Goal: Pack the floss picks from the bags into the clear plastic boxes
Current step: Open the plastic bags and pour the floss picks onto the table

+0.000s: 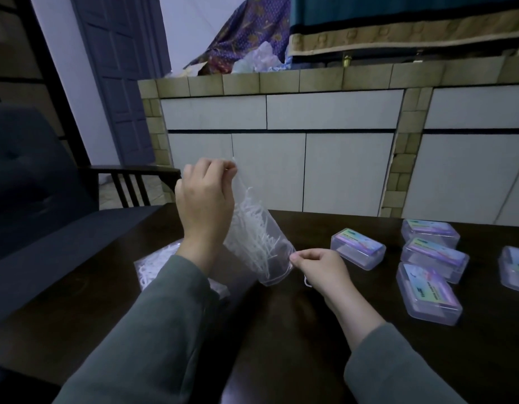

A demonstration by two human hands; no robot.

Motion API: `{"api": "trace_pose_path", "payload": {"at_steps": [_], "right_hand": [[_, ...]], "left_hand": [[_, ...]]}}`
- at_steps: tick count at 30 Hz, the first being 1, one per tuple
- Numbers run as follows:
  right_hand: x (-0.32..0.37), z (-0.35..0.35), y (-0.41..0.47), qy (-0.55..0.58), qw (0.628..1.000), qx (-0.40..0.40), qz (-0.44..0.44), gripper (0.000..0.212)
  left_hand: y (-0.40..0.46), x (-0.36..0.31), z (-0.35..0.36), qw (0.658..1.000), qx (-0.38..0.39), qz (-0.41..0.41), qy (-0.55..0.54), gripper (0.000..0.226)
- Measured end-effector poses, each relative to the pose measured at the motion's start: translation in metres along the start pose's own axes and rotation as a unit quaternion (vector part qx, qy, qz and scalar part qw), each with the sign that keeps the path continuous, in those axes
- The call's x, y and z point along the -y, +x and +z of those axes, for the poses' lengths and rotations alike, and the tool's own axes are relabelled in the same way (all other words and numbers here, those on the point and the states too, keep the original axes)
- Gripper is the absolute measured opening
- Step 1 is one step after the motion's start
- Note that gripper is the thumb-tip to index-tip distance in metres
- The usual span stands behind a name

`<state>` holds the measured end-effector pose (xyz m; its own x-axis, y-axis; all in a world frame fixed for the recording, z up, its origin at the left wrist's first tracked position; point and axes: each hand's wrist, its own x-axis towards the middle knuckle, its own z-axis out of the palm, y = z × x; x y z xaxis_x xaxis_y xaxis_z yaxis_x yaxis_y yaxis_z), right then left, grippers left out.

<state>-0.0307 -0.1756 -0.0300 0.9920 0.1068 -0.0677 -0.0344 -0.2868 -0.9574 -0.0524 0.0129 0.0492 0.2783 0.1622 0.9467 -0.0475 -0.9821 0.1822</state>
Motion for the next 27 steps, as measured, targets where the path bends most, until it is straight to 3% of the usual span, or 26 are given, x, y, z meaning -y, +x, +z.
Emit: {"api": "trace_pose_path", "payload": {"at_steps": [14, 18, 23, 27], "right_hand": [[-0.003, -0.001, 0.012, -0.043, 0.999, -0.022, 0.008, 0.011], [0.000, -0.006, 0.015, 0.012, 0.998, -0.062, 0.010, 0.017], [0.013, -0.012, 0.014, 0.148, 0.985, -0.005, 0.084, 0.038], [0.012, -0.013, 0.015, 0.167, 0.982, -0.020, 0.082, 0.017]], "left_hand": [[-0.008, -0.005, 0.001, 0.999, -0.023, 0.034, -0.005, 0.016], [-0.011, -0.001, 0.005, 1.000, -0.021, 0.007, -0.005, 0.017], [-0.018, -0.001, 0.009, 1.000, 0.000, -0.003, -0.023, 0.016], [-0.021, 0.000, 0.011, 1.000, 0.005, -0.013, -0.024, 0.014]]}}
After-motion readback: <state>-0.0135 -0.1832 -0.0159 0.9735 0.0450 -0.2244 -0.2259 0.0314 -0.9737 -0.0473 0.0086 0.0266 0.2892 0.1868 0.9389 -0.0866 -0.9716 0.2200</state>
